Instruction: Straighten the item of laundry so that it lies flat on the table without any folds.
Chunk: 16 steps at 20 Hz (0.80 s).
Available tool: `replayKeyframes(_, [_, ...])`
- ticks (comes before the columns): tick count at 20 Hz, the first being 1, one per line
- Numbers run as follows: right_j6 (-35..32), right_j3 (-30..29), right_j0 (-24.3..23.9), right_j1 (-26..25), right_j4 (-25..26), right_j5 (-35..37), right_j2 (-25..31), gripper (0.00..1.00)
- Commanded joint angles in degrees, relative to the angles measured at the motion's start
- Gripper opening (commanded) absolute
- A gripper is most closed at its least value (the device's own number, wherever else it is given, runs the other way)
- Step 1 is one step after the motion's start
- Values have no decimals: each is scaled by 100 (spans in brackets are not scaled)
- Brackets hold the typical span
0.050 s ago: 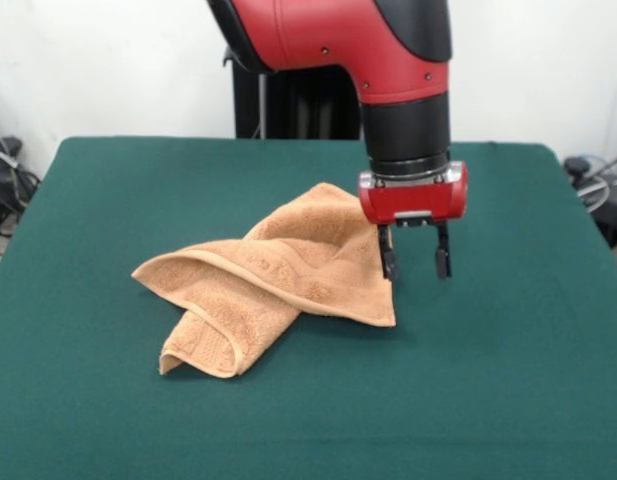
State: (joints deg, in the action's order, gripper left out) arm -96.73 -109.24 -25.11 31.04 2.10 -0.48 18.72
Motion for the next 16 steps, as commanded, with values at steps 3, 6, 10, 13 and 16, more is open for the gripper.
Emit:
replayKeyframes(3, [-849, 210, 61, 40, -529, 1422, 143, 100])
replayKeyframes(6, [-853, 223, 79, 135, -575, 1618, 106, 100])
replayKeyframes(10, [-884, 299, 127, 178, -631, 1836, 73, 100])
replayKeyframes(13, [-887, 434, 176, 175, -630, 1930, 36, 100])
replayKeyframes(16, [-869, 574, 231, 334, -639, 2205, -2, 100])
